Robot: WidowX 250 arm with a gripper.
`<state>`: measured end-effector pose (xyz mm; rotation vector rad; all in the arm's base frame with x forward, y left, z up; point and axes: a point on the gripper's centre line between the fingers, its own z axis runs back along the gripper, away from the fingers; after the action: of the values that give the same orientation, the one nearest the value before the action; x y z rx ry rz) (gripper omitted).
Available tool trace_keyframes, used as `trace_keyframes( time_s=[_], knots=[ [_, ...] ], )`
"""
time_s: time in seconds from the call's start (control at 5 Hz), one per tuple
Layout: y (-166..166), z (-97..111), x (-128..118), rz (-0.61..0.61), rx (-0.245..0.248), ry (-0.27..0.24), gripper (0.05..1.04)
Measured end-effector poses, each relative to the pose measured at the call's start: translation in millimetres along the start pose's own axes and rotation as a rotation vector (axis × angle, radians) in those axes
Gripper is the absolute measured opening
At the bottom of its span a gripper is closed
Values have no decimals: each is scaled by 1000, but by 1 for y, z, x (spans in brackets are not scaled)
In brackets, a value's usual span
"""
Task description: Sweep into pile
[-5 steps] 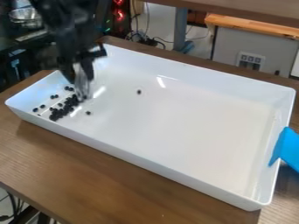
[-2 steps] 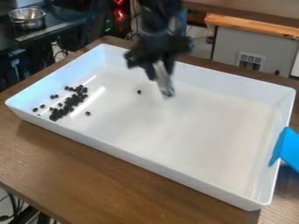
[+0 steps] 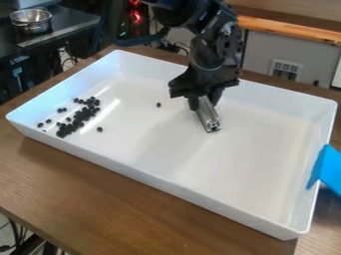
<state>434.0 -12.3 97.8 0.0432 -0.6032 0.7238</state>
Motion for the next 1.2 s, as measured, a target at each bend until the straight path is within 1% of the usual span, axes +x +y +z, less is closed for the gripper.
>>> trace_keyframes(
  time_s=[0.2, 0.4, 0.6, 0.8, 1.0, 1.2],
  knots=[
    [8, -7, 3, 12, -8, -8, 370],
    [30, -8, 5, 8, -20, 41, 370],
    [78, 1, 15, 29, -35, 94, 370],
    [123, 7, 22, 49, -57, 115, 370],
    [164, 19, 21, 54, -58, 105, 370],
    [184, 30, 15, 46, -83, 98, 370]
  ],
)
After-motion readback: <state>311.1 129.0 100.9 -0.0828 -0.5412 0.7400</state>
